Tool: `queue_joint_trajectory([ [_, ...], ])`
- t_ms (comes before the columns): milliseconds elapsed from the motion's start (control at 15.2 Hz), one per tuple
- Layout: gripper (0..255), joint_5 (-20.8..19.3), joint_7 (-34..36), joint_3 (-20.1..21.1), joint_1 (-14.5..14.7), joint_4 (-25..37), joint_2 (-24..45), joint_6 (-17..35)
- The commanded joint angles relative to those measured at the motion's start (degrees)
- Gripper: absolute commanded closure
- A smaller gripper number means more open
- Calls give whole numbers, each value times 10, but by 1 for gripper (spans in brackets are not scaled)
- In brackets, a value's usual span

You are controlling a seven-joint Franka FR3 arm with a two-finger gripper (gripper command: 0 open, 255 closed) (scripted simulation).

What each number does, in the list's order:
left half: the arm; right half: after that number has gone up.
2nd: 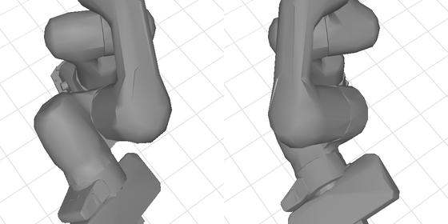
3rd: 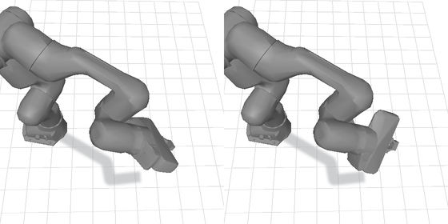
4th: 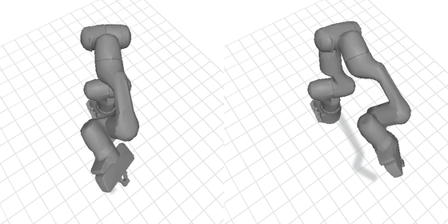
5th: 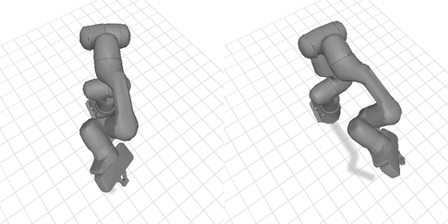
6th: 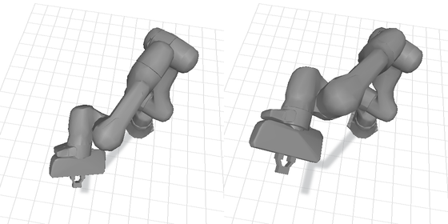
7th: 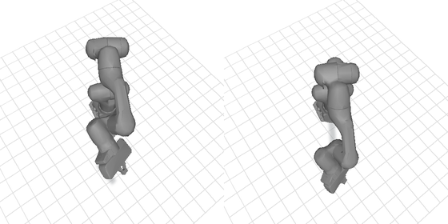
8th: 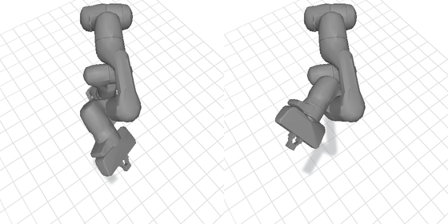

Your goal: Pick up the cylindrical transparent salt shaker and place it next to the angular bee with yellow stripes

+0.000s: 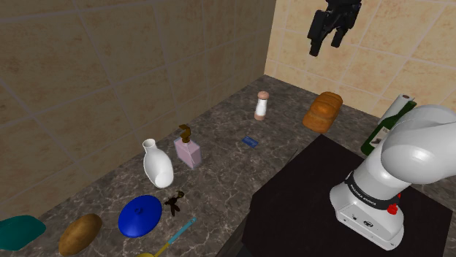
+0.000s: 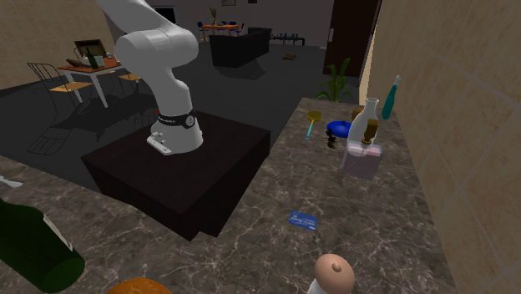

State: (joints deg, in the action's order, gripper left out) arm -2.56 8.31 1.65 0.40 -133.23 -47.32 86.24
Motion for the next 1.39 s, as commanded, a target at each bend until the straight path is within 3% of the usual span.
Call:
queue_joint_trajectory([
  [0, 0, 0, 0, 0, 0, 0, 0, 0],
  [660, 0, -34, -36, -48, -21, -47, 133, 187],
  [1320, 0, -44, -72, -92, -37, -14, 325, 352],
])
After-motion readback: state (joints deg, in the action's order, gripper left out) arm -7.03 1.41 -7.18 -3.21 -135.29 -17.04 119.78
